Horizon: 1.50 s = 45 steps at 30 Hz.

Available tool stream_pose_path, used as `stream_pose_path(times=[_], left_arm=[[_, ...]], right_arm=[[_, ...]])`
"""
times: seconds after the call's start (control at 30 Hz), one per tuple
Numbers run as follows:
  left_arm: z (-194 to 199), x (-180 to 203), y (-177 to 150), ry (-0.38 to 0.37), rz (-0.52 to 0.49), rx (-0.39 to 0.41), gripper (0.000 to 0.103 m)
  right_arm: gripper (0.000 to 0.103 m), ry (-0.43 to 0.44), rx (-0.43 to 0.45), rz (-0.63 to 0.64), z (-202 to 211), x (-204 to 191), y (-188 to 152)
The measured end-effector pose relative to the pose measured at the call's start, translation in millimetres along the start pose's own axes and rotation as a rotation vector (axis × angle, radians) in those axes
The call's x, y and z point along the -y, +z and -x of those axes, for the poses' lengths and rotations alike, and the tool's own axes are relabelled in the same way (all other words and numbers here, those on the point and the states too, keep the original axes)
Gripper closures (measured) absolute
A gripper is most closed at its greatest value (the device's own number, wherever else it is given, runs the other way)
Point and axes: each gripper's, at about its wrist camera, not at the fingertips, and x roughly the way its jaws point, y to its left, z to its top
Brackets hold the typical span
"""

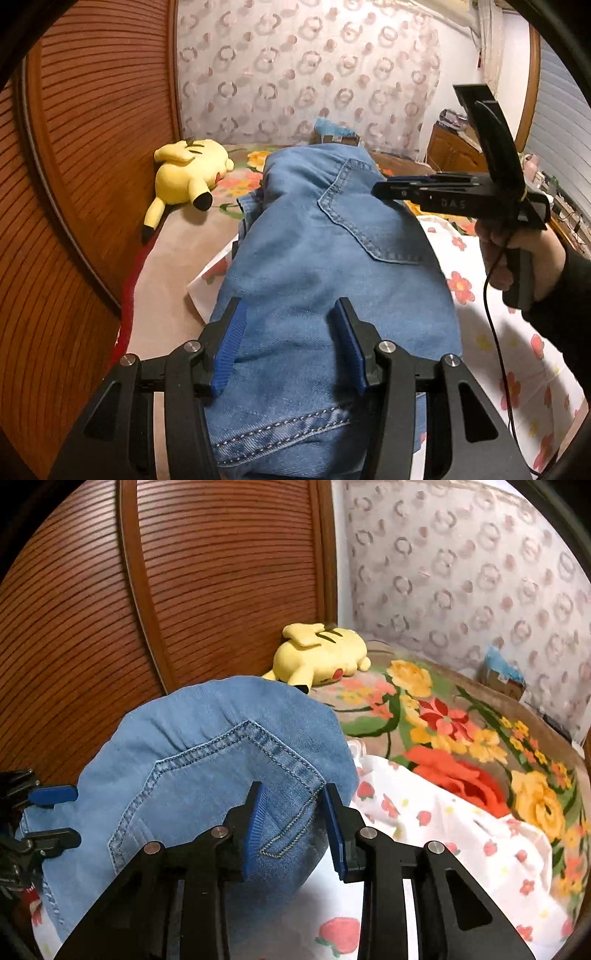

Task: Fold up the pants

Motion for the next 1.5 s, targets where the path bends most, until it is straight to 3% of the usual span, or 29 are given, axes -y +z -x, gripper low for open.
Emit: stream_pose_path(times=[0.13,0.23,0.47,0.5,0.7,0.8,1.03,1.2,1.5], left_arm=[[9.7,8.3,0.4,0.004,0.000,0.020,0.052],[21.3,20.0,-0.5,0.004,-0.011,0.044,0.049],[55.5,52.9,-6.0,0.001,-0.040,0.113,0.030],[59.9,57.3,-6.2,0.002,-0.042,0.124,0.023],[97.1,94.4,-10.2,-0.011,-0.072,0.195,0.018],[119.2,116.4,-10.7,-0.018,-0.097,0.236,0.018],[159.5,154.6,-18.8,-0.037,-0.129,0.304,0.018],[179.6,178.7,-27.6,-0.014,-0.125,0.333,0.018],[198.4,214.7,-47.3,-0.042,-0.140,0.351,0.018]], right_arm=[[0.071,0.023,0.037,-0.030,15.3,4.0,-9.1],[0.071,0.039,0.071,-0.029,43.2,4.5,-37.8],[0.071,0.043,0.154,-0.031,114.8,-4.6,-94.1],[0.071,0.035,0.161,-0.033,127.1,-5.7,-101.2],[0.067,-0.012,0.212,-0.046,202.0,-14.2,-143.7],[0.065,-0.040,0.235,-0.062,235.1,-13.0,-162.5],[0.047,-0.119,0.302,-0.080,315.3,-22.8,-207.6],[0.038,-0.190,0.340,-0.092,348.6,-34.1,-230.6],[0.036,-0.340,0.392,-0.124,398.5,-64.2,-271.3]])
